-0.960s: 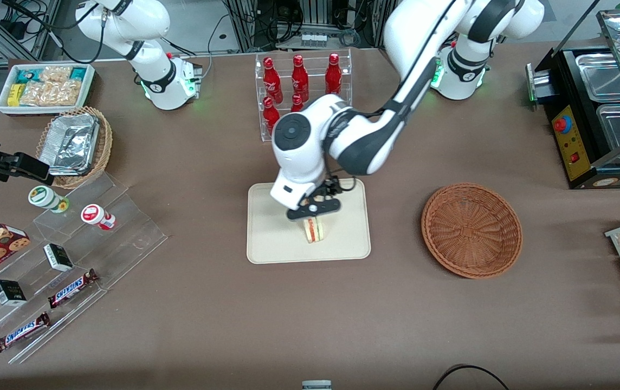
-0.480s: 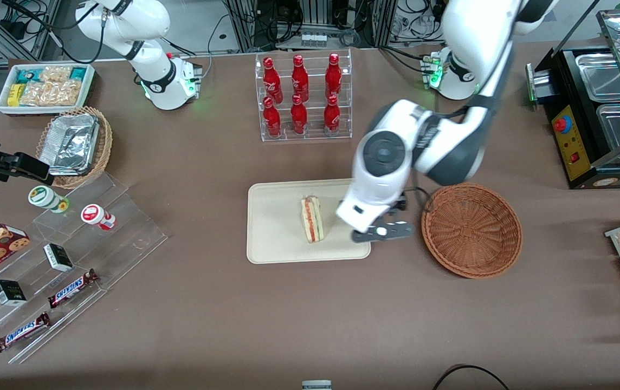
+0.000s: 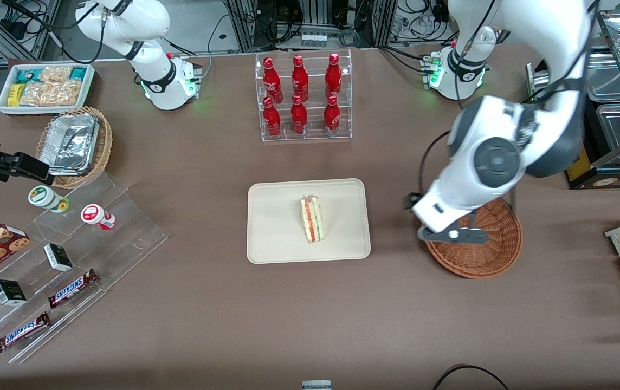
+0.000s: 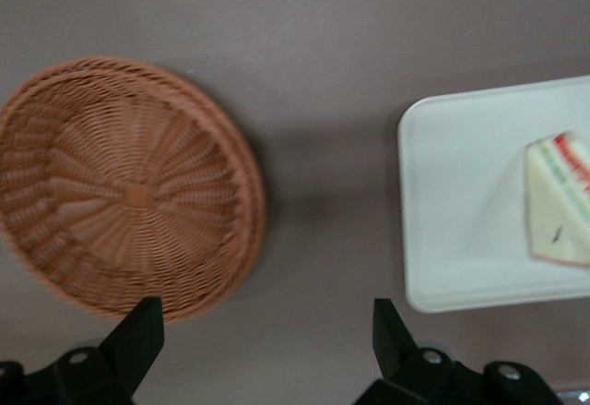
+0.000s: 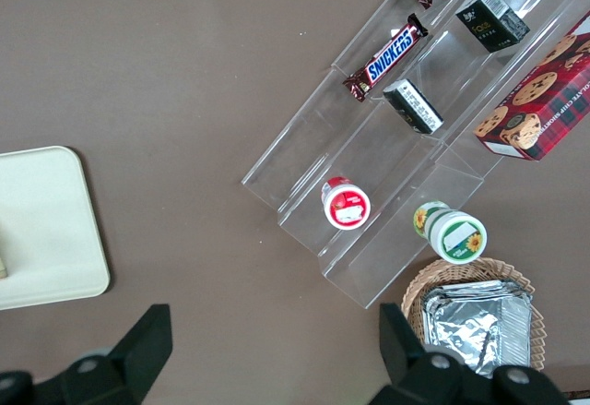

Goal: Place sandwich from basket to tray

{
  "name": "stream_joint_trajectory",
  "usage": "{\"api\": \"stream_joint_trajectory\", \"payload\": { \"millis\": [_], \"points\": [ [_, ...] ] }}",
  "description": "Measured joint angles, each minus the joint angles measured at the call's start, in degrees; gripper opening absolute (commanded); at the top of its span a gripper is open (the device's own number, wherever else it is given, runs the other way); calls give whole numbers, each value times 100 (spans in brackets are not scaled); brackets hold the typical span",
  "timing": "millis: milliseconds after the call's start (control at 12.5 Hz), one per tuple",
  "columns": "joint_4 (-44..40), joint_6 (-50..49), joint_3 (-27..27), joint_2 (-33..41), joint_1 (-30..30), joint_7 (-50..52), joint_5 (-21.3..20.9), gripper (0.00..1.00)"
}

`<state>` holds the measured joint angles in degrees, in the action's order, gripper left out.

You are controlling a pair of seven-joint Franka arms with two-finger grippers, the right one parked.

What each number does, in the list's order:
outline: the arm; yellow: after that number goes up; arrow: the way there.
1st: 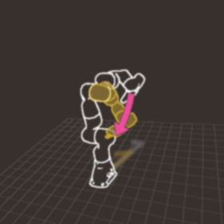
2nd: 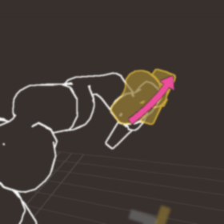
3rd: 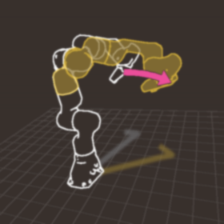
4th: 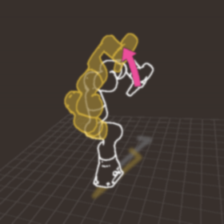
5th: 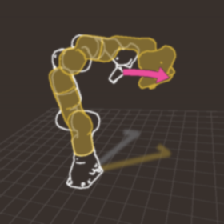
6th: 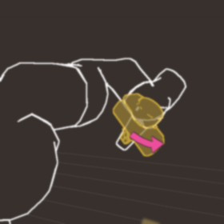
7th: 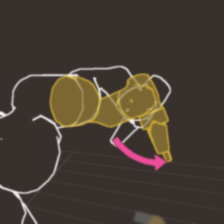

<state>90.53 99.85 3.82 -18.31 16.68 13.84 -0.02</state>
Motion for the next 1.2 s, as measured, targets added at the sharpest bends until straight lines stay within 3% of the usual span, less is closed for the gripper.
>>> {"api": "stream_joint_trajectory", "payload": {
  "millis": [400,960,1200],
  "points": [
    [144,-958,-5,829,-782,-867,5,100],
    [170,-1749,618,1795,-1909,-957,-230,100],
    [172,-1997,744,2040,-2078,-957,-245,100]
  ]
}}
